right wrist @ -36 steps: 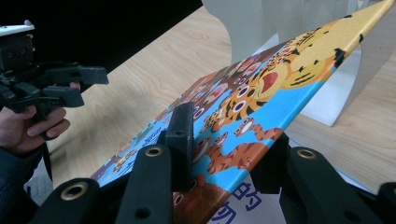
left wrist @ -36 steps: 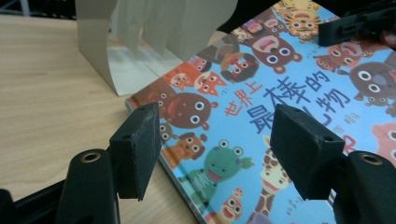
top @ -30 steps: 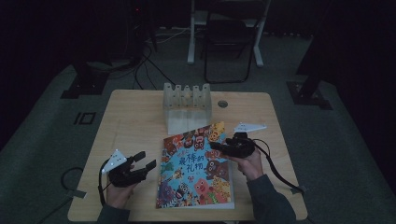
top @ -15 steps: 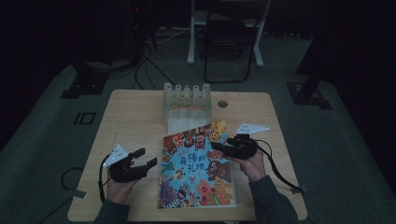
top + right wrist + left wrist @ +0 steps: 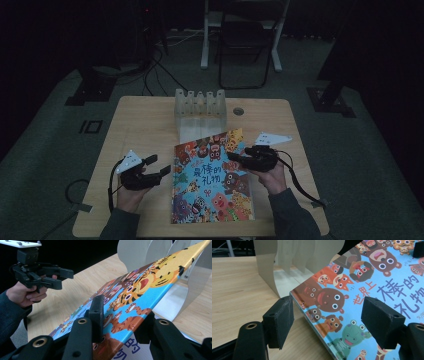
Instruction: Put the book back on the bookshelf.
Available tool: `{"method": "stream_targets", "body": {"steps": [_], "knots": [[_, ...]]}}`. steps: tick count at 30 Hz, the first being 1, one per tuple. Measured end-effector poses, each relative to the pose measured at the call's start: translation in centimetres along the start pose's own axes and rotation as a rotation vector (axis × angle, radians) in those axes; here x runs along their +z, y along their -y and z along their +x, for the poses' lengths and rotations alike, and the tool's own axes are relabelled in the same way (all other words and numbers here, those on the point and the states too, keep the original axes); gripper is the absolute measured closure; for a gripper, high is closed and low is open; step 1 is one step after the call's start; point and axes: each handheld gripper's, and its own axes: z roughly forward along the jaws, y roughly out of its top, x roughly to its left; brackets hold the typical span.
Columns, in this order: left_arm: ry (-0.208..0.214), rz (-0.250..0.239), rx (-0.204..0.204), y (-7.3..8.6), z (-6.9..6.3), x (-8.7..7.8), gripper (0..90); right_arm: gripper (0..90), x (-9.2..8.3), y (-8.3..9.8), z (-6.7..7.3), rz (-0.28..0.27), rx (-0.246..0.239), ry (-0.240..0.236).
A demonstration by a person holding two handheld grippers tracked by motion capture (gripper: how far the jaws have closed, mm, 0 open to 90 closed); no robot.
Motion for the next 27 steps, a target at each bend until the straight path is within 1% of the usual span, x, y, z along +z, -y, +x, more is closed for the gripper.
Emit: {"method": "stream_targets", "body": {"steps": [5, 6, 10, 12, 18, 19, 22, 23, 27], "knots": [[0.012, 0.008, 0.001, -0.3, 0.2, 0.8, 24.5, 65.8, -0.3, 0.0, 0.1, -0.019, -0.019, -0.001], [0.013, 0.012, 0.006, -0.4, 0.3, 0.9, 24.5, 65.7, -0.3, 0.0, 0.2, -0.023, -0.025, -0.001], [0.038, 0.012, 0.006, -0.6, 0.4, 1.4, 24.5, 65.8, -0.6, 0.0, 0.4, -0.036, -0.046, -0.005], [0.037, 0.017, 0.005, -0.7, 0.5, 1.6, 24.5, 65.9, -0.7, 0.0, 0.4, -0.042, -0.054, -0.006], [0.053, 0.031, -0.002, -0.8, 0.9, 2.4, 24.5, 65.9, -0.9, 0.0, 0.6, -0.054, -0.073, -0.008], [0.054, 0.035, -0.003, -0.9, 1.0, 2.7, 24.5, 65.9, -1.1, 0.0, 0.6, -0.059, -0.083, -0.010], [0.055, 0.036, -0.007, -0.9, 1.1, 2.9, 24.5, 65.9, -1.2, 0.0, 0.7, -0.066, -0.090, -0.013], [0.057, 0.037, -0.021, -1.0, 1.4, 3.4, 24.5, 65.9, -1.2, 0.0, 0.7, -0.066, -0.090, -0.013], [0.063, 0.044, -0.037, -1.1, 1.9, 4.3, 24.4, 65.9, -1.6, 0.1, 0.8, -0.078, -0.117, -0.023]]}}
